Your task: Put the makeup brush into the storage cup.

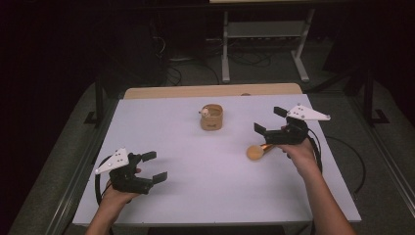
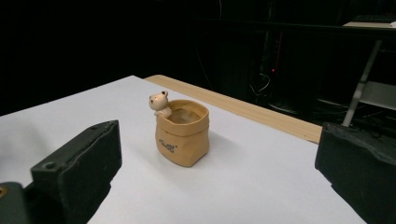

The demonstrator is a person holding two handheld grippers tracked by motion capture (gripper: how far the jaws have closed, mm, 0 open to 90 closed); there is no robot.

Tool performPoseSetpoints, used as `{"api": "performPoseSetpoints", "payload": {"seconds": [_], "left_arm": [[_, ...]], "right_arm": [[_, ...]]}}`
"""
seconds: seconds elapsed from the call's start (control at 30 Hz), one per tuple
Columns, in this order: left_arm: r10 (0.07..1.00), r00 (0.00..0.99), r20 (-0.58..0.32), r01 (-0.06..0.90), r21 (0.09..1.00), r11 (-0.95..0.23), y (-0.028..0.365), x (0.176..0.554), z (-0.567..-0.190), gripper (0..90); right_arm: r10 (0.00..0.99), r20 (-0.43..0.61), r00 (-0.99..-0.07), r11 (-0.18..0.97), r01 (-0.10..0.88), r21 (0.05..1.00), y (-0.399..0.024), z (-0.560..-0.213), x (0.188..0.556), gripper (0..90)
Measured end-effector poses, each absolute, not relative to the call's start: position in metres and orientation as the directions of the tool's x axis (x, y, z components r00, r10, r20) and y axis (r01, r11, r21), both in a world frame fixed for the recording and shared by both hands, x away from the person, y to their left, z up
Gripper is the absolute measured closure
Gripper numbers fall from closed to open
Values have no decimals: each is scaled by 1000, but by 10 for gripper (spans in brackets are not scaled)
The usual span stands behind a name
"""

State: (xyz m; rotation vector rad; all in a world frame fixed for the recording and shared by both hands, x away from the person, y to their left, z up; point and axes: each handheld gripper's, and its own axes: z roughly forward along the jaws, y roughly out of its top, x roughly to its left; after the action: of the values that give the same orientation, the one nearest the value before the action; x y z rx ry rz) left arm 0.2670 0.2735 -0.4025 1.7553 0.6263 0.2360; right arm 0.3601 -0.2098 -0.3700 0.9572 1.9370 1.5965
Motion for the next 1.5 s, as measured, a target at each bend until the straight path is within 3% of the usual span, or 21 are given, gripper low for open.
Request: {"api": "performPoseSetpoints", "payload": {"seconds": [1.17, 1.5], "left_arm": [[517, 838, -173, 285, 947, -146, 274, 269, -402, 112], [520, 836, -177, 288, 947, -142, 275, 269, -402, 112]], "right_arm": [[804, 44, -593, 102, 211, 972, -213, -366, 396, 0], [805, 50, -591, 128, 256, 958, -224, -365, 396, 0]]}}
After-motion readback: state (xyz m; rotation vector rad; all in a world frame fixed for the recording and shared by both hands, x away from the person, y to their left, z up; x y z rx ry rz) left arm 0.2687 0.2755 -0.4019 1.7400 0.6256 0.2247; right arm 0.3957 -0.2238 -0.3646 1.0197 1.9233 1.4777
